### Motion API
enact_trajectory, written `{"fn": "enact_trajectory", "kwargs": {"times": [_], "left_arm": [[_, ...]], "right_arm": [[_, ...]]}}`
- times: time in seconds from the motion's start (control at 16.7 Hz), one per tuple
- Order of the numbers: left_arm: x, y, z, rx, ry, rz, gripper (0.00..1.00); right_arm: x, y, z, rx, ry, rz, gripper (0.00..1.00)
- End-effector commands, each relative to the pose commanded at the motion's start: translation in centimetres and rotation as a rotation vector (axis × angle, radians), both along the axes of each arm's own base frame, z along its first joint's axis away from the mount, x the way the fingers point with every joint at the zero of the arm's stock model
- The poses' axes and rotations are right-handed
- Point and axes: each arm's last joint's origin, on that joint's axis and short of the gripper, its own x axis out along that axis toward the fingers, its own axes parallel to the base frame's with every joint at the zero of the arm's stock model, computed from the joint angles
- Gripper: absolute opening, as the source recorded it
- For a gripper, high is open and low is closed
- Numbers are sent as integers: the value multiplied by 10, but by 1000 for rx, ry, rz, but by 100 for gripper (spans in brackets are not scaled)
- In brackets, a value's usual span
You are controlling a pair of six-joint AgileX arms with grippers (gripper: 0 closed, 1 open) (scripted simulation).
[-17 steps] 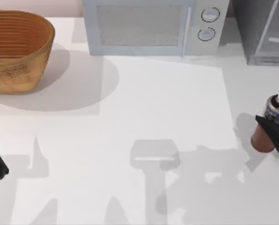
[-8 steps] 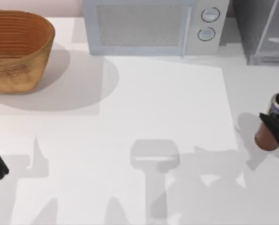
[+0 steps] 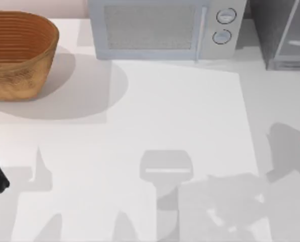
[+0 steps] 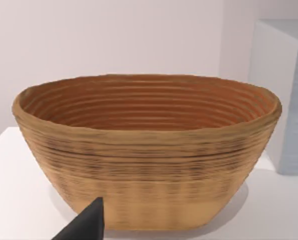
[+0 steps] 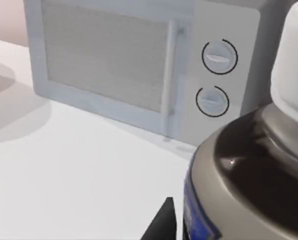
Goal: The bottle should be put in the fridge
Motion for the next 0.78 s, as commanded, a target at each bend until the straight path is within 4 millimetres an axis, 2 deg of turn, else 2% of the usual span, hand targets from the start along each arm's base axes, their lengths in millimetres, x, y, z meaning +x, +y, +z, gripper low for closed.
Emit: {"fn": "enact_trajectory", "kwargs": {"times": [0.18,0.42,0.78], "left_arm": [[0,0,0,0,0,0,100],[0,0,0,0,0,0,100],[0,0,0,0,0,0,100]], "right_arm": [[-25,-2,5,17,-40,-148,1],[-50,-5,0,51,-89,-323,1],[-66,-7,-11,84,-114,-463,1]]}}
